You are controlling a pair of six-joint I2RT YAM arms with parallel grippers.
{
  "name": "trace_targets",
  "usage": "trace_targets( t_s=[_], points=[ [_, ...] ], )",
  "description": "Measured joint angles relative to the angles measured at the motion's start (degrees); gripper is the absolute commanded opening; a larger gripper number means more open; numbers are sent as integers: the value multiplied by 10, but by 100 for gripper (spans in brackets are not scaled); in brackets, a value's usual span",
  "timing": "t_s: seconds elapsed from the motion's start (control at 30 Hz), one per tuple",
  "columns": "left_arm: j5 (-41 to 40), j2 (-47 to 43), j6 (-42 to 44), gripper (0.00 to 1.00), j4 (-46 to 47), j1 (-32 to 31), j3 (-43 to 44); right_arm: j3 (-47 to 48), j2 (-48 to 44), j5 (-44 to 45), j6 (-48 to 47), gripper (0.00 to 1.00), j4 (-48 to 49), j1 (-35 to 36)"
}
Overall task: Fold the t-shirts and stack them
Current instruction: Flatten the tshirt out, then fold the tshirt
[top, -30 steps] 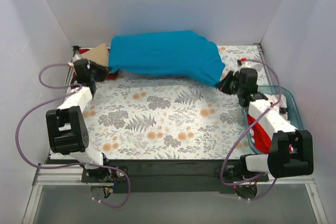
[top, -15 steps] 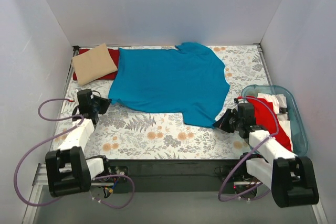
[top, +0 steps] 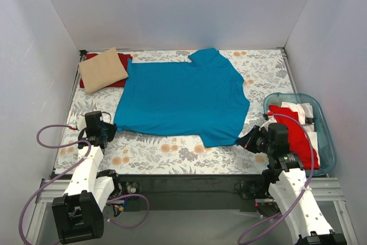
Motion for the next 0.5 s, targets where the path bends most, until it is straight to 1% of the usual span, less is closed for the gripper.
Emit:
trace_targets(
  t_s=[0.1,0.2,0.33,0.5],
  points=[
    [-2,4,-7,0,-11,0,-15,11,4,1,-1,1,-32,0],
    [1,25,-9,0,-6,0,-17,39,33,9,-6,1,-40,0],
    [9,69,-7,2,9,0,-9,97,111,28,-19,1,-32,0],
    [20,133,-2,2,31,0,31,162,218,40,-31,1,5,0]
  ],
)
